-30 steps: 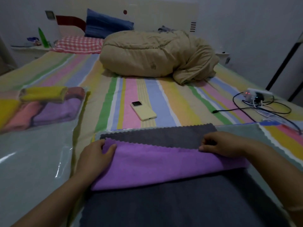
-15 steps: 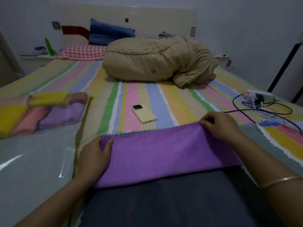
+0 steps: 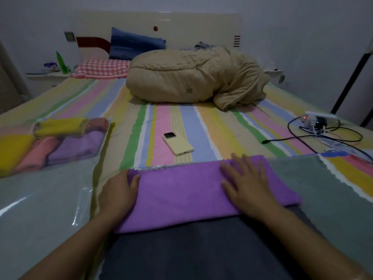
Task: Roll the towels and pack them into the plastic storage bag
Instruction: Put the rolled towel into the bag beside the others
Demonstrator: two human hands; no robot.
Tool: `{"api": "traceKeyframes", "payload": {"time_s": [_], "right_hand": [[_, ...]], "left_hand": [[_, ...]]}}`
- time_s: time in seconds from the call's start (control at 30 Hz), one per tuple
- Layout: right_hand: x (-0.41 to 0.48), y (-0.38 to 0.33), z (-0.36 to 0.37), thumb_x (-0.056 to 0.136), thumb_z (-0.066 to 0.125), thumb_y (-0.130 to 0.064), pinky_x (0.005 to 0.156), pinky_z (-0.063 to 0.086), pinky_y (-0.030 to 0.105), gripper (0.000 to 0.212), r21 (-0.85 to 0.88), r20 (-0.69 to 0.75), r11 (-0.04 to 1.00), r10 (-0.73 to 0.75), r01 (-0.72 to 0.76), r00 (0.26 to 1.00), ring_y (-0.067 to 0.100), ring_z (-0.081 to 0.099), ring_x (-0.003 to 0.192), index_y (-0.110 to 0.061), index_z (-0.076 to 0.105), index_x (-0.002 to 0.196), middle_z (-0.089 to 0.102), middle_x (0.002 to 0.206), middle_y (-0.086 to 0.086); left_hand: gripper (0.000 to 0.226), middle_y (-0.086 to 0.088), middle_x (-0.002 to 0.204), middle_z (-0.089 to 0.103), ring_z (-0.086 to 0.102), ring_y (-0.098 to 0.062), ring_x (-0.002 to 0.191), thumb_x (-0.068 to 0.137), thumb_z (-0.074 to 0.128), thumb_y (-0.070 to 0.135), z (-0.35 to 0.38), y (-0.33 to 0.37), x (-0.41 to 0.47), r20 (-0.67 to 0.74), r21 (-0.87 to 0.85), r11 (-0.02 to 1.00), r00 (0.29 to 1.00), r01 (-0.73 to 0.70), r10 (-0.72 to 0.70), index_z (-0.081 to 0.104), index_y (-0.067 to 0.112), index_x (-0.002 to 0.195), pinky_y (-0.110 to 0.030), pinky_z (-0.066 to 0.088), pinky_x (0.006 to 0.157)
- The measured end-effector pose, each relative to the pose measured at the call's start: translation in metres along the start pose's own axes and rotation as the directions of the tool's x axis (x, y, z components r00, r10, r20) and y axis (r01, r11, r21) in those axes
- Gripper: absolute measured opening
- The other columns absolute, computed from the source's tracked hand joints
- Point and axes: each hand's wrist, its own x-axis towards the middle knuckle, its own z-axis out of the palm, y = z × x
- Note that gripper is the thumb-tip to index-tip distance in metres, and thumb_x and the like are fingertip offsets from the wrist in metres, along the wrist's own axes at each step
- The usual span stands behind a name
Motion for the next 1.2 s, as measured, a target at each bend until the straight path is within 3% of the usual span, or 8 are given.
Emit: {"api": "traceKeyframes", "payload": {"time_s": [0.17,0.4,0.57,0.7,0.83,0.97,1.07,1.2], "right_hand": [[-0.052,-0.009,0.005,0.049,-0.038,-0.08,0.116,-0.014,0.048,0.112,-0.033,0.213,0.999,0.036,-0.03,0.976,0.016,-0.012,0.147,-0.044,-0.005,0.15,-0.01,0.16,-0.011],[-0.097,0.013,-0.028,0.088,0.06,-0.031,0.084,0.045,0.039,0.035,0.309,-0.233,0.902,0.379,-0.302,0.896,0.027,0.057,0.098,-0.024,0.059,0.122,0.063,0.105,0.006],[-0.104,-0.003,-0.043,0.095,0.05,-0.003,0.062,0.056,0.038,0.06,0.88,0.475,-0.171,0.352,-0.443,0.807,0.032,0.071,0.076,-0.035,0.027,0.141,0.064,0.103,0.022],[-0.089,0.0,-0.031,0.093,0.048,0.002,0.098,0.046,0.042,0.069,0.853,0.479,-0.437,0.439,-0.285,0.76,0.026,0.059,0.108,-0.026,0.022,0.15,0.054,0.128,0.014],[-0.068,-0.014,-0.019,0.091,0.048,-0.002,0.103,0.036,0.035,0.058,0.942,0.304,-0.098,0.654,-0.322,0.693,0.023,0.049,0.116,-0.013,0.033,0.146,0.041,0.145,0.01],[-0.062,-0.047,-0.028,0.091,0.047,-0.002,0.102,0.028,0.024,0.059,0.847,-0.065,0.482,0.51,-0.222,0.858,0.022,0.038,0.131,-0.011,0.031,0.148,0.034,0.146,0.007],[-0.064,-0.092,-0.035,0.088,0.05,-0.009,0.102,0.042,0.034,0.053,0.591,-0.299,0.804,0.151,0.059,0.942,0.027,0.05,0.119,-0.01,0.044,0.141,0.05,0.132,0.01],[-0.073,-0.151,-0.014,0.074,0.041,-0.032,0.095,0.048,0.042,0.056,0.258,-0.258,0.914,-0.246,0.312,0.934,0.025,0.063,0.105,-0.013,0.06,0.124,0.063,0.121,0.008]], "left_hand": [[0.018,-0.016,0.085,0.067,0.06,-0.037,0.079,0.093,0.055,0.03,-0.002,0.003,0.002,0.0,0.069,0.997,0.999,-0.034,0.034,0.057,0.015,0.083,-0.033,0.036,0.062],[0.032,-0.024,0.107,0.059,0.058,-0.044,0.09,0.081,0.063,0.017,-0.019,0.031,-0.009,-0.043,0.296,0.94,0.981,-0.168,0.188,0.057,0.003,0.109,-0.049,0.048,0.073],[0.072,-0.011,0.155,0.029,0.03,-0.03,0.141,0.088,0.02,0.055,-0.015,0.09,-0.054,0.223,0.059,0.886,0.871,-0.46,0.437,0.039,0.016,0.145,-0.048,0.027,0.114],[0.107,0.01,0.156,-0.016,-0.011,-0.012,0.147,0.058,-0.035,0.078,0.006,0.089,-0.072,0.48,0.119,0.837,0.769,-0.534,0.423,-0.004,0.036,0.151,-0.039,-0.011,0.118],[0.105,0.012,0.156,-0.011,-0.007,-0.008,0.147,0.062,-0.033,0.078,0.017,0.077,-0.075,0.46,0.078,0.855,0.779,-0.513,0.426,0.001,0.035,0.152,-0.038,-0.009,0.119],[0.06,0.0,0.144,0.048,0.046,-0.014,0.131,0.09,0.028,0.058,0.001,0.07,-0.07,0.256,-0.435,0.886,0.921,-0.16,0.292,0.055,0.023,0.13,-0.037,0.03,0.115],[0.028,-0.01,0.114,0.067,0.066,-0.02,0.094,0.101,0.037,0.027,-0.021,0.057,-0.054,0.303,-0.696,0.667,0.951,0.265,-0.062,0.063,0.019,0.105,-0.038,0.054,0.088],[0.054,-0.017,0.082,0.07,0.065,-0.026,0.073,0.103,0.025,0.042,-0.054,0.032,-0.031,0.708,-0.643,0.124,0.648,0.756,-0.28,0.058,0.0,0.101,-0.029,0.058,0.049]]}}
